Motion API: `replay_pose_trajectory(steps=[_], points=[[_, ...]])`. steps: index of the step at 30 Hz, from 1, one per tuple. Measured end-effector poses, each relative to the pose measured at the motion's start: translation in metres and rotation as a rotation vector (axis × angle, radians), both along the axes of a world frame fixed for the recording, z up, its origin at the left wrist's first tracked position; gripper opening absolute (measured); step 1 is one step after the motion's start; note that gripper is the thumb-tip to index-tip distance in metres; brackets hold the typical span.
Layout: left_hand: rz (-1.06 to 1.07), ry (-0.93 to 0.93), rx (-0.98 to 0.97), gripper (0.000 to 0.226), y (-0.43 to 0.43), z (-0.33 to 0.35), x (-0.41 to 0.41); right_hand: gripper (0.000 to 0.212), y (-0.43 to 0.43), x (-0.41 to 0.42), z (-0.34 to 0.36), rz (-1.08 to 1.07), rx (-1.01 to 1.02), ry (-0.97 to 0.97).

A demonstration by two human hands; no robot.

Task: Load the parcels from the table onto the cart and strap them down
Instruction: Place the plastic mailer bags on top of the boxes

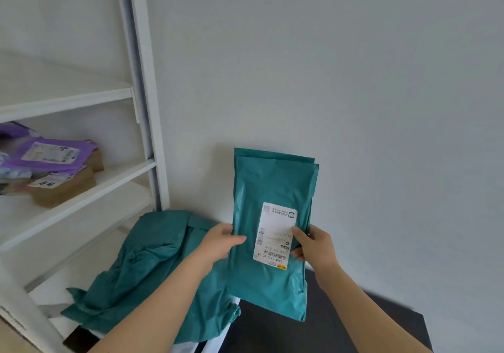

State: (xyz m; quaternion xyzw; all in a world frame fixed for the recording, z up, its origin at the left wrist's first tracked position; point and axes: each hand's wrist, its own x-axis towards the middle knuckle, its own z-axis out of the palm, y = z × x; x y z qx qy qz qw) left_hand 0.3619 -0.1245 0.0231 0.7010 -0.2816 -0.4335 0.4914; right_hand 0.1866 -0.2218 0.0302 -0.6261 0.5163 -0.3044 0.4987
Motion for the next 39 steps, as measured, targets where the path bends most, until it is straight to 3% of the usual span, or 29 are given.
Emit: replay_pose_trajectory(steps=[3, 6, 8, 10, 13, 15, 16, 20, 24, 28, 30, 34, 39], points=[[0.141, -0.436, -0.125, 0.061, -0.013, -0.007, -0.01, 0.021, -0.001, -0.011, -0.001, 0.036, -0.096, 0.174], [0.255, -1.008, -0.421, 0.078, -0.023, 0.0, -0.016, 0.022, -0.004, -0.021, -0.001, 0.069, -0.252, 0.393], [0.107, -1.397, -0.589, 0.08, -0.032, 0.008, -0.021, 0.013, -0.005, -0.027, -0.001, 0.078, -0.334, 0.504], [-0.15, -1.642, -0.659, 0.075, -0.044, 0.012, -0.029, 0.012, -0.004, -0.033, -0.003, 0.096, -0.393, 0.572], [-0.511, -1.777, -0.437, 0.047, -0.058, 0.024, -0.052, 0.015, -0.003, -0.036, -0.004, 0.132, -0.433, 0.599], [-0.655, -1.609, -0.133, 0.015, -0.064, 0.026, -0.065, 0.017, -0.005, -0.037, -0.005, 0.109, -0.42, 0.551], [-0.629, -1.5, -0.036, 0.009, -0.065, 0.025, -0.068, 0.02, -0.006, -0.039, -0.004, 0.063, -0.411, 0.5], [-0.353, -1.161, 0.007, 0.017, -0.064, 0.007, -0.059, 0.046, -0.014, -0.053, -0.005, -0.241, -0.367, 0.272], [-0.328, -0.894, 0.047, 0.016, -0.069, 0.0, -0.049, 0.053, -0.019, -0.078, -0.017, -0.535, -0.052, 0.147], [-0.34, -0.693, 0.012, 0.019, -0.073, -0.009, -0.05, 0.038, -0.022, -0.082, -0.042, -0.548, 0.469, -0.085], [-0.345, -0.608, -0.002, 0.019, -0.072, -0.012, -0.051, 0.032, -0.021, -0.082, -0.051, -0.585, 0.609, -0.232], [-0.343, -0.428, -0.032, 0.02, -0.067, -0.015, -0.051, 0.035, -0.014, -0.086, -0.051, -0.542, 0.63, -0.4], [-0.409, -0.476, -0.042, 0.016, -0.067, -0.028, -0.053, 0.031, -0.007, -0.093, -0.052, -0.417, 0.571, -0.495]])
